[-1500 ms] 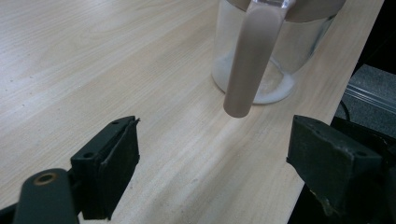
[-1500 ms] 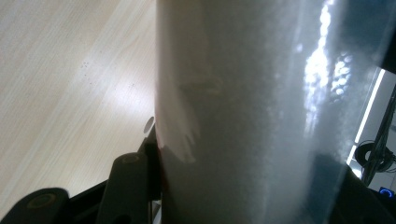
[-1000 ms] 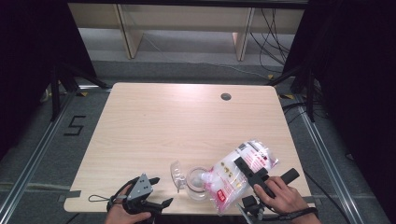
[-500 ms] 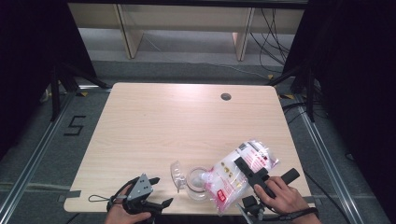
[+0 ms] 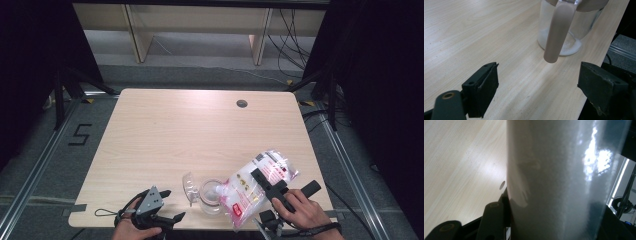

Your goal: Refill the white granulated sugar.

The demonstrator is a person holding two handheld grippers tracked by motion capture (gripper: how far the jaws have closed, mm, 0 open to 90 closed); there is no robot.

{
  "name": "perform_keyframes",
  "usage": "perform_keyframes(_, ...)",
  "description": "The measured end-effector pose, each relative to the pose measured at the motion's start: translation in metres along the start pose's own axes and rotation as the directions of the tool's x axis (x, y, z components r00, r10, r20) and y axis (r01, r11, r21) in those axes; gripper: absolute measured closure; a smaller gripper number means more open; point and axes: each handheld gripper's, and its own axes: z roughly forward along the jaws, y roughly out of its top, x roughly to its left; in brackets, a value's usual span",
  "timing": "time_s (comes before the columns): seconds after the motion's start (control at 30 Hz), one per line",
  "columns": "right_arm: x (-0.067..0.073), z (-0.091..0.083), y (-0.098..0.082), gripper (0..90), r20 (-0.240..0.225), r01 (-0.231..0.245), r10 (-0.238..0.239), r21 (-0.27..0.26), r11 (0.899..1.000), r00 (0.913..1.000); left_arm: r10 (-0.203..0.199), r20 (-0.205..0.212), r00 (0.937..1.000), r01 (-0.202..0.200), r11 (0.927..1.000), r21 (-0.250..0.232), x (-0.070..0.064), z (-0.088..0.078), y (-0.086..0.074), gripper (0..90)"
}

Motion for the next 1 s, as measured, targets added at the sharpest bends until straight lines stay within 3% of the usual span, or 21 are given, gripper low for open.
perform_keyframes(1.0, 0.0000, -0.0011, -0.0004, 55.0, -0.010, -0.003, 0.003, -0.001, 1.000, 0.9999, 0.000, 0.000, 1.0000, 0.000, 1.0000, 0.000, 0.0000, 0.0001, 0.0000, 16.1)
